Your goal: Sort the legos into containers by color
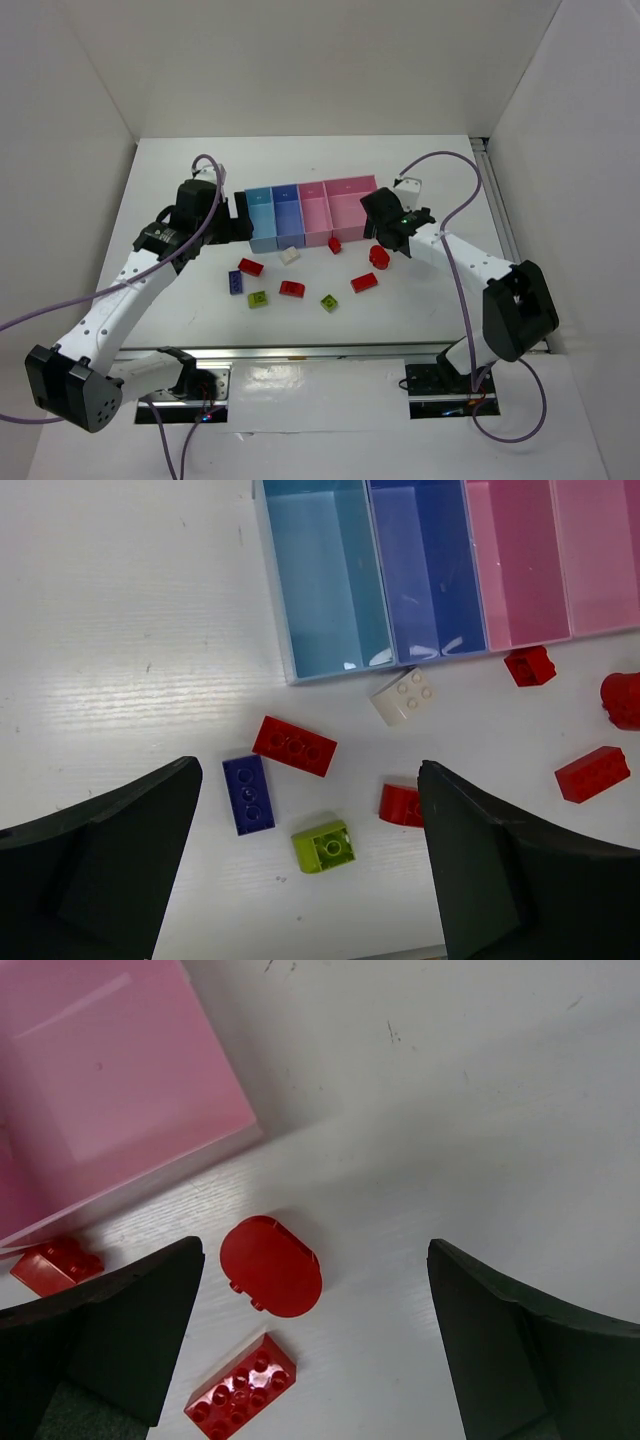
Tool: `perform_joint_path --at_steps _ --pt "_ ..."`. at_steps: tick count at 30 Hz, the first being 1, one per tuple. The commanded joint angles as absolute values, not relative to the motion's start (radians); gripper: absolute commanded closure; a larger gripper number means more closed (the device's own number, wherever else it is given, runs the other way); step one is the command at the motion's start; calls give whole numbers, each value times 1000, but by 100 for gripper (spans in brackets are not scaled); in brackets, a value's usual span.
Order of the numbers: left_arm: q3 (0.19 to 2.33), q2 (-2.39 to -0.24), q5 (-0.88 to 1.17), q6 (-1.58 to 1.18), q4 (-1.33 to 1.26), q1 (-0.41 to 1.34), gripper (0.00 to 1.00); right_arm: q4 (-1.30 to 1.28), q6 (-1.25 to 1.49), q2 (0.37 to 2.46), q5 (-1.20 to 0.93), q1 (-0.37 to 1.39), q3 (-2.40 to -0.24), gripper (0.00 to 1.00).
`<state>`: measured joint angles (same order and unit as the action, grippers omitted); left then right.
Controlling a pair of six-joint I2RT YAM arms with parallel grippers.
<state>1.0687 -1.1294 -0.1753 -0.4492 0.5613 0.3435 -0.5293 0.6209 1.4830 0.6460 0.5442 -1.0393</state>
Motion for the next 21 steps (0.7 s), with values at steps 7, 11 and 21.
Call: perform_joint_path --at_steps 7,11,21 --pt "1042 -1094 -112 -451 545 342 0 -569 644 1417 638 554 -1028 0" --pt "1023 -1074 -112 -451 535 342 0 -569 644 1417 617 554 -1028 0" --pt "1023 -1094 -156 -492 563 342 0 -483 446 1329 388 733 -973 3"
